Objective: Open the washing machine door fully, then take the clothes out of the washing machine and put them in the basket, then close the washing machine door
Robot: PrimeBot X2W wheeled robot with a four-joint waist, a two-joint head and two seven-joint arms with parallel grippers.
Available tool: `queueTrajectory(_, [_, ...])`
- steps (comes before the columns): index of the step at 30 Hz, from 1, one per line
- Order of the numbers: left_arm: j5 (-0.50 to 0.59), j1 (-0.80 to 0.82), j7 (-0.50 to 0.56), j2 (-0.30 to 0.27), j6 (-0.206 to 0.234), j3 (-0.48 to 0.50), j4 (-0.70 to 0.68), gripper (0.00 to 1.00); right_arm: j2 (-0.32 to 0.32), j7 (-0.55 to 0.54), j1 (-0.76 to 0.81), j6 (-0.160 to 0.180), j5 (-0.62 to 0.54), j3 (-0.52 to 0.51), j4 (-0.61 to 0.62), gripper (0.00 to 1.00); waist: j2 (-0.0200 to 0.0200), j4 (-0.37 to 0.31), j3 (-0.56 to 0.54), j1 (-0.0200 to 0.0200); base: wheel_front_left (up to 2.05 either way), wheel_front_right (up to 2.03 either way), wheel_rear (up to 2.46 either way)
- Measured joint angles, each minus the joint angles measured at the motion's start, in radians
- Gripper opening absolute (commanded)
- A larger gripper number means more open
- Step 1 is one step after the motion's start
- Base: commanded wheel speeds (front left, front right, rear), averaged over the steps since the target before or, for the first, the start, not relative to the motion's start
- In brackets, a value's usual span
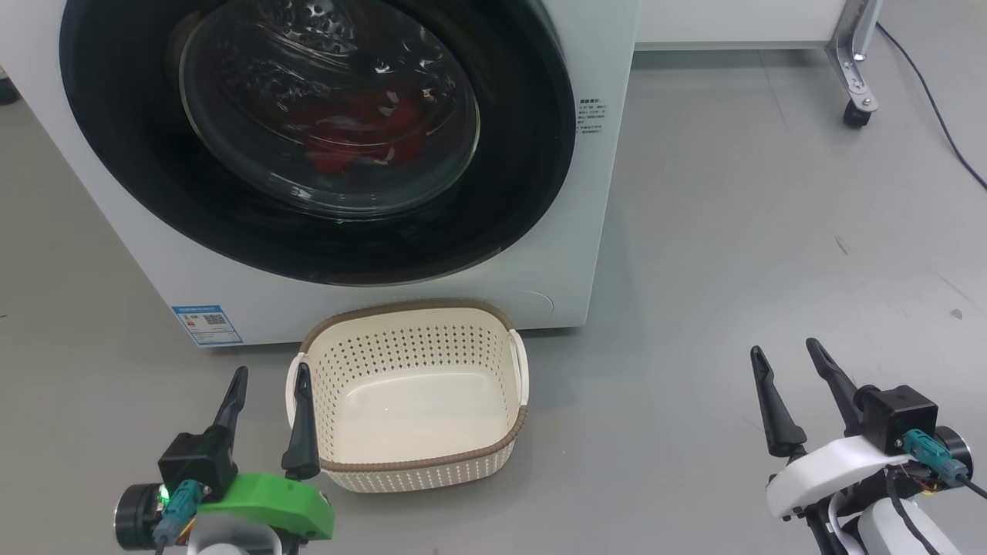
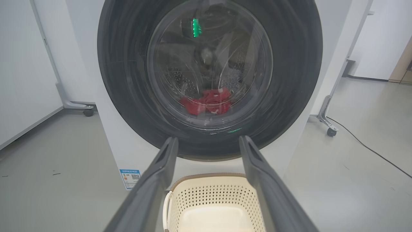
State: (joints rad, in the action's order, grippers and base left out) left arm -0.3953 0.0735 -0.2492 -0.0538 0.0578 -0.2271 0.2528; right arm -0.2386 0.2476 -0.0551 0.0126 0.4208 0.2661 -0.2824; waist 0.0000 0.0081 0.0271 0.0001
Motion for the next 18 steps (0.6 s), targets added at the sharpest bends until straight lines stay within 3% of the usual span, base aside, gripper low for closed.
queueTrajectory(18, [0.009,0.0,0.0,0.004,0.0,0.002,0.026,1.0,0.014,0.0,0.0,0.0,-0.01,-0.021,0.0,1.0,0.0,-0.006,0.002,0.0,0.0,0.0,0.0])
